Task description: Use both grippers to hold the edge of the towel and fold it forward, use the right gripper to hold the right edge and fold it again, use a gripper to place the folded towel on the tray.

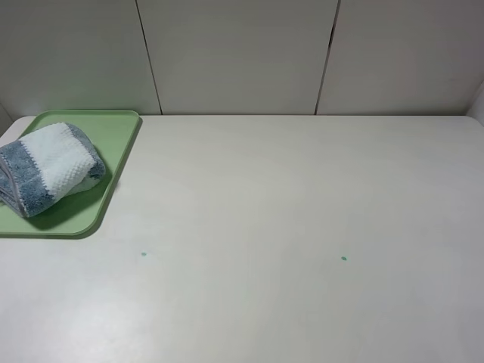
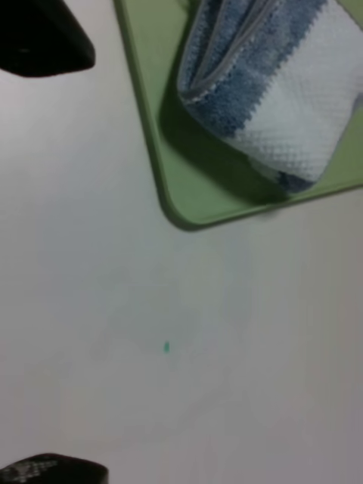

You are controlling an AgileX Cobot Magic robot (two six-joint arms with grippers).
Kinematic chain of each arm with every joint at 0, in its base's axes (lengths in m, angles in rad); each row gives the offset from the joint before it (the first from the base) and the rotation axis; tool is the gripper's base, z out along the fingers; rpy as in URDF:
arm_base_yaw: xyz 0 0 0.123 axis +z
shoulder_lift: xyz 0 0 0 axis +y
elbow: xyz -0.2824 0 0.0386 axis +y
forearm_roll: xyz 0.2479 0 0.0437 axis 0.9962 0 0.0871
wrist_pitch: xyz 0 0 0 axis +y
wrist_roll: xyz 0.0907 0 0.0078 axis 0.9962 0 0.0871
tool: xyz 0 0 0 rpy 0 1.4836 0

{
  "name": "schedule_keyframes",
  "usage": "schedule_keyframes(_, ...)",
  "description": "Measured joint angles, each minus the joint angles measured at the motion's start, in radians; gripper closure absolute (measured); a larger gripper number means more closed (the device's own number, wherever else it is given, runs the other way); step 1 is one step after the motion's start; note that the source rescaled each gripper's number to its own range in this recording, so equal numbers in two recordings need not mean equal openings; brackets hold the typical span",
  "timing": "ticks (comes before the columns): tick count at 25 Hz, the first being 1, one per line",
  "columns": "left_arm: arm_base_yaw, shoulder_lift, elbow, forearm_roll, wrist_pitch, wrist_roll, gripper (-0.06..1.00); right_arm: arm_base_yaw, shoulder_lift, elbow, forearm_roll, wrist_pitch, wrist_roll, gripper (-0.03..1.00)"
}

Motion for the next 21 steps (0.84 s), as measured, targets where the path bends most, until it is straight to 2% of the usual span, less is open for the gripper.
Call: schedule_keyframes(21,0.0,-0.001,0.0,-0.011,0.0,0.007,-0.05,0.0,0.0,0.0,0.0,0.0,0.0,-0.03)
